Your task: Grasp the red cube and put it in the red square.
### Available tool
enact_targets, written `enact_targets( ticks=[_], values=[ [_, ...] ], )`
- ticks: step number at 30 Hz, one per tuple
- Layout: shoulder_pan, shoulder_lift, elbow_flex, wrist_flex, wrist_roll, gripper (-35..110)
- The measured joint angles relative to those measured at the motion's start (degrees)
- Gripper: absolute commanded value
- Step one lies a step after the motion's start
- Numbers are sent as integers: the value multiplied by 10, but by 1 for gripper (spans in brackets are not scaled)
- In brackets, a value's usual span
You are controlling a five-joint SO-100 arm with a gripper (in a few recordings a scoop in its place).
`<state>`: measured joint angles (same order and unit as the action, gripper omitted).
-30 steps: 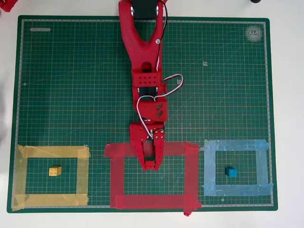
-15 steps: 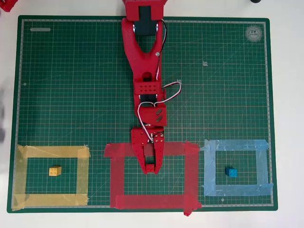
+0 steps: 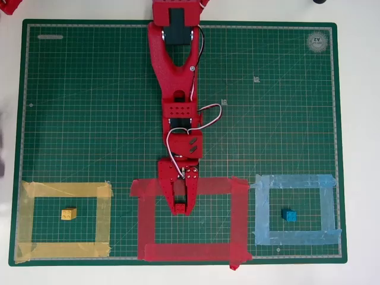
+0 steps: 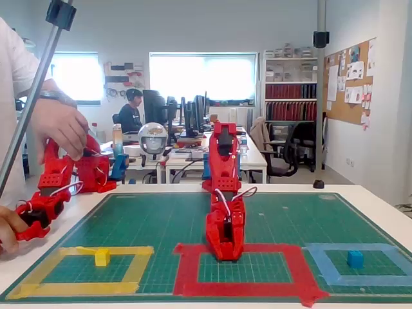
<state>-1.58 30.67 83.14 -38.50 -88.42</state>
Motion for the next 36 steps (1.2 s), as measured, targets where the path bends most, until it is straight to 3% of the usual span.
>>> enact_targets(
  ticks=[22,36],
  values=[
    [11,8,9,0,0,14],
    [11,105,91,0,15,18]
  ],
)
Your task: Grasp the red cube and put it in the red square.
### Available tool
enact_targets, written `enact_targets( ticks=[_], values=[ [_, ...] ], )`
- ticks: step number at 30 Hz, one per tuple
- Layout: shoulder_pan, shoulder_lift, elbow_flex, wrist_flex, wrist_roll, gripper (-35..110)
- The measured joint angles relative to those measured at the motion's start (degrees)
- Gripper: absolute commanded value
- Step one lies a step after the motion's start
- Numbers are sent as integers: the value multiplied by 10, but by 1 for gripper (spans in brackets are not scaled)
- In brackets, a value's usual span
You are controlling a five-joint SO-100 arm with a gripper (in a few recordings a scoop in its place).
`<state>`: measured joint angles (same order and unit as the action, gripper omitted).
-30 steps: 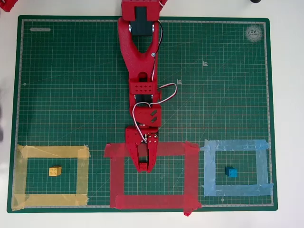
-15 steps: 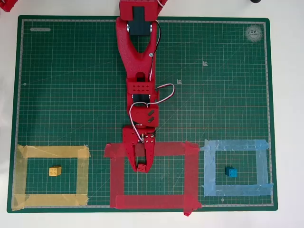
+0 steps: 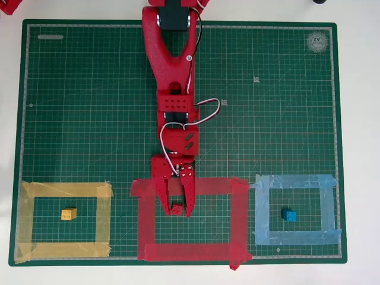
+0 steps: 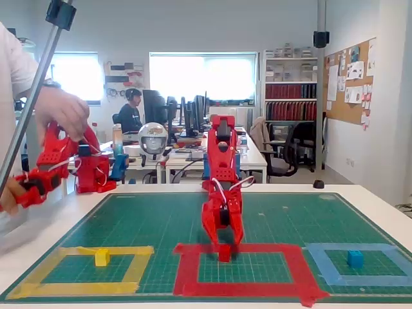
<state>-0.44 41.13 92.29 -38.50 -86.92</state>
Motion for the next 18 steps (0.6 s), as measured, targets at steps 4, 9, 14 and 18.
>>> enact_targets(
  ticks=[4,9,14,18],
  values=[
    [0,93,66,40,23,18],
    [0,316,208,171,41,17],
    [9,598,425,294,62,17],
    [4,796,605,316,86,17]
  ],
)
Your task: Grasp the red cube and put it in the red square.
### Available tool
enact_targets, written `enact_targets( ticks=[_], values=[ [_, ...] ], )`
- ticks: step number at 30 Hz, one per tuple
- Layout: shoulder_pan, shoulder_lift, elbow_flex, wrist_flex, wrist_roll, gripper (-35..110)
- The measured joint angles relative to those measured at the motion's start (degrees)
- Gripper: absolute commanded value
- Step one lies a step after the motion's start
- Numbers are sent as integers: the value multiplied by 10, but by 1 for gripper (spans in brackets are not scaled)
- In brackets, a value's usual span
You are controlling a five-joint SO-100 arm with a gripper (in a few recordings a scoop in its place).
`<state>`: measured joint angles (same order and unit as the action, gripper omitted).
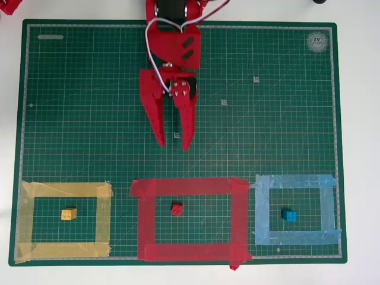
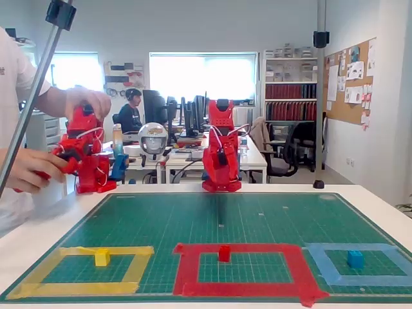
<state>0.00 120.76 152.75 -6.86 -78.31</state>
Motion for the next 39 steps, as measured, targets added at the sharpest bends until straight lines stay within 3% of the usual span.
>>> enact_targets(
  ticks=[6,13,18,29,39],
  values=[
    [-18,224,207,42,4,17],
    [-22,375,273,136,4,13],
    [-22,452,275,279,-34,0],
    [-18,613,280,621,-60,-1],
    [-7,690,280,795,-60,-1]
  ],
)
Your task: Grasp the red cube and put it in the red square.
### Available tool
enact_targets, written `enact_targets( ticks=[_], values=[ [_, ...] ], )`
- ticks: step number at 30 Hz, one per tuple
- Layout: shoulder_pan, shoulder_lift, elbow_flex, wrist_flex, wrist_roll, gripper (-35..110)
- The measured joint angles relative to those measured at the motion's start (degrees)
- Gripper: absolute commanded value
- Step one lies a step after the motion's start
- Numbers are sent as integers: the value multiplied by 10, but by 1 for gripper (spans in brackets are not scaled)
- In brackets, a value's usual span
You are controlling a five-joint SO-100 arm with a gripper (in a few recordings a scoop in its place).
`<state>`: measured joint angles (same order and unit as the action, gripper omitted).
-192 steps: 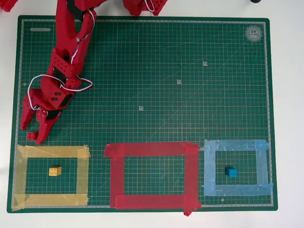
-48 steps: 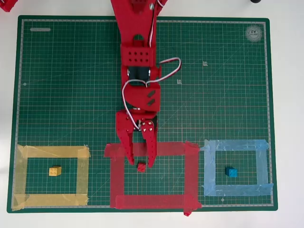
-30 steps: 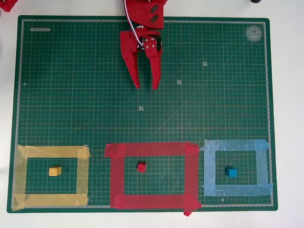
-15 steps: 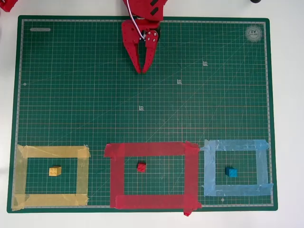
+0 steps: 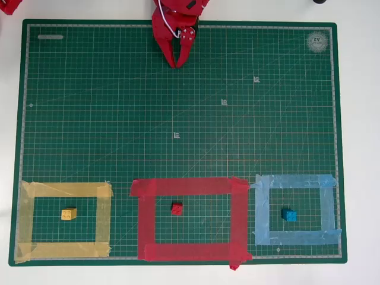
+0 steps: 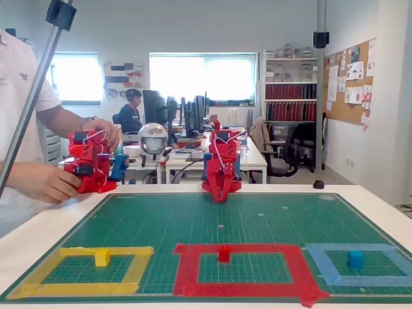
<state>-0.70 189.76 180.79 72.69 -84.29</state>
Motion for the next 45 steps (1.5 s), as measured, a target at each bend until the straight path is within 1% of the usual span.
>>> enact_targets(
  ticks=[7,19,26,45],
  values=[
    [0,1,0,27,1,-1],
    [0,1,0,27,1,0],
    [27,1,0,27,1,0],
    [27,1,0,28,1,0]
  ],
)
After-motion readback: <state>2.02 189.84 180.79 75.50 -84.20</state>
